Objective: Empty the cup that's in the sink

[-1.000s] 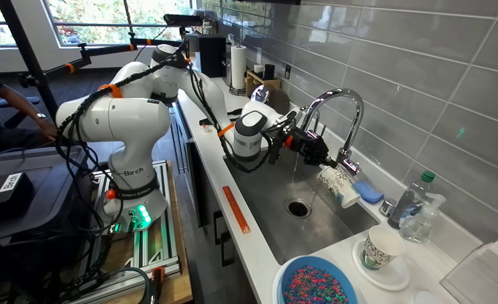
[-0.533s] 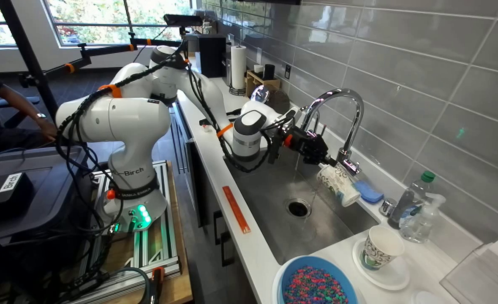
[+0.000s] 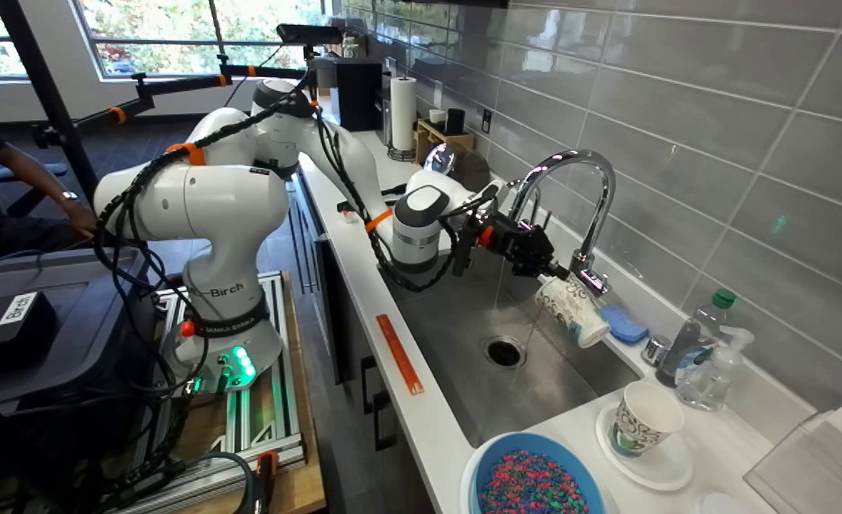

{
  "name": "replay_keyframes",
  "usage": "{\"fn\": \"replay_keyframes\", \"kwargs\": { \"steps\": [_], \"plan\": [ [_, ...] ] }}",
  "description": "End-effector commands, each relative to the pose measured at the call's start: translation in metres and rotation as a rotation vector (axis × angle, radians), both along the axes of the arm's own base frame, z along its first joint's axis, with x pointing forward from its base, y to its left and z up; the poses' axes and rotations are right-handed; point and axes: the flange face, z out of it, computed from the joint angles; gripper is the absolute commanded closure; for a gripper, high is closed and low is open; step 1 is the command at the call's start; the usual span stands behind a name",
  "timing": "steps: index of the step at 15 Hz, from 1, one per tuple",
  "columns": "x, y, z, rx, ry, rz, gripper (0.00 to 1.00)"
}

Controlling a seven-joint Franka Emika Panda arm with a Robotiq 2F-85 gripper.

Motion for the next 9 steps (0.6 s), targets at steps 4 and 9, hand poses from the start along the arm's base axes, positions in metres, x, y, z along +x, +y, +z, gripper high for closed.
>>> {"fn": "replay_keyframes", "kwargs": {
  "steps": [4, 9],
  "plan": [
    [-0.0051, 0.0041, 0.0051, -0.039, -0.007, -0.014, 0.99],
    [-0.0062, 0.0050, 0.0086, -0.055, -0.012, -0.012, 0.99]
  ]
}}
